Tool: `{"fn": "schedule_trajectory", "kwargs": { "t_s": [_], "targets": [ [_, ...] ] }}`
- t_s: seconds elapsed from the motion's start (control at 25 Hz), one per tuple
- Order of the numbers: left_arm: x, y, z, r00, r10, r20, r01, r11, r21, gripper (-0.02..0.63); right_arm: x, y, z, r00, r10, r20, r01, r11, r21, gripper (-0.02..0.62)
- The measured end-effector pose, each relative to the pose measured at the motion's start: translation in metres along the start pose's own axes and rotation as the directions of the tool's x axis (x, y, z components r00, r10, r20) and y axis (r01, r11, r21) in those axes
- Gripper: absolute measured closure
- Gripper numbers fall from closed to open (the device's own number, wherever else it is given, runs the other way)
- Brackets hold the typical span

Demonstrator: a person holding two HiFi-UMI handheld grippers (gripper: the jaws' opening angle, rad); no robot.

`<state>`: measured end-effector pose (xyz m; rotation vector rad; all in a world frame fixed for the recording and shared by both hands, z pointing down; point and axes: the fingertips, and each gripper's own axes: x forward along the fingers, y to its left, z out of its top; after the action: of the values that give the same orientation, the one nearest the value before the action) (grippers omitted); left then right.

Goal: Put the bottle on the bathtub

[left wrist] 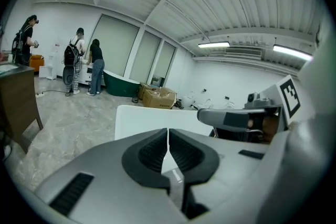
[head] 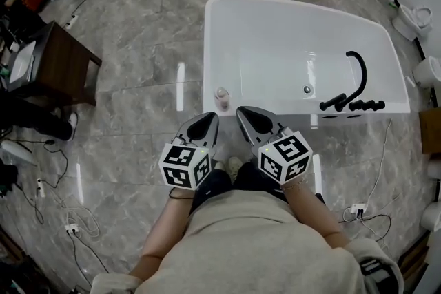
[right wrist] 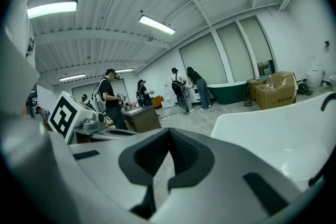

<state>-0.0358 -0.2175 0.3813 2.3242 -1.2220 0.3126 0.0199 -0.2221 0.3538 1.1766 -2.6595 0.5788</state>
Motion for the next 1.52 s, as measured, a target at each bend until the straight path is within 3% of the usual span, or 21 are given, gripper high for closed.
{"fn": "schedule_trajectory", "kwargs": {
  "t_s": [0.16, 0.36, 0.72, 0.92, 1.52],
  "targets": [
    [-0.007, -0.002, -0.002, 1.0, 0.018, -0.002, -0.018, 1.0, 0.018, 0.594, -0.006, 0.004, -0.003, 1.0, 0.001, -0.005, -0.001, 1.0, -0.001, 0.597],
    [-0.01, -0.007, -0.006, 1.0, 0.009, 0.005, -0.009, 1.0, 0.015, 0.594, -0.008, 0.005, -0.016, 1.0, -0.006, -0.027, 0.009, 0.997, 0.081, 0.597],
    [-0.011, -0.002, -0.009, 0.999, 0.034, -0.007, -0.034, 0.999, 0.014, 0.594, -0.005, 0.004, -0.016, 0.999, 0.016, -0.028, -0.014, 0.997, 0.073, 0.597],
    [-0.006, -0.004, -0.011, 1.0, 0.022, -0.02, -0.022, 0.999, -0.026, 0.594, -0.004, 0.004, -0.019, 0.999, 0.032, -0.036, -0.029, 0.996, 0.087, 0.597],
    [0.001, -0.009, -0.015, 0.999, 0.01, -0.036, -0.011, 1.0, -0.025, 0.594, -0.004, 0.006, -0.025, 0.997, 0.061, -0.053, -0.057, 0.996, 0.072, 0.597]
  ]
}}
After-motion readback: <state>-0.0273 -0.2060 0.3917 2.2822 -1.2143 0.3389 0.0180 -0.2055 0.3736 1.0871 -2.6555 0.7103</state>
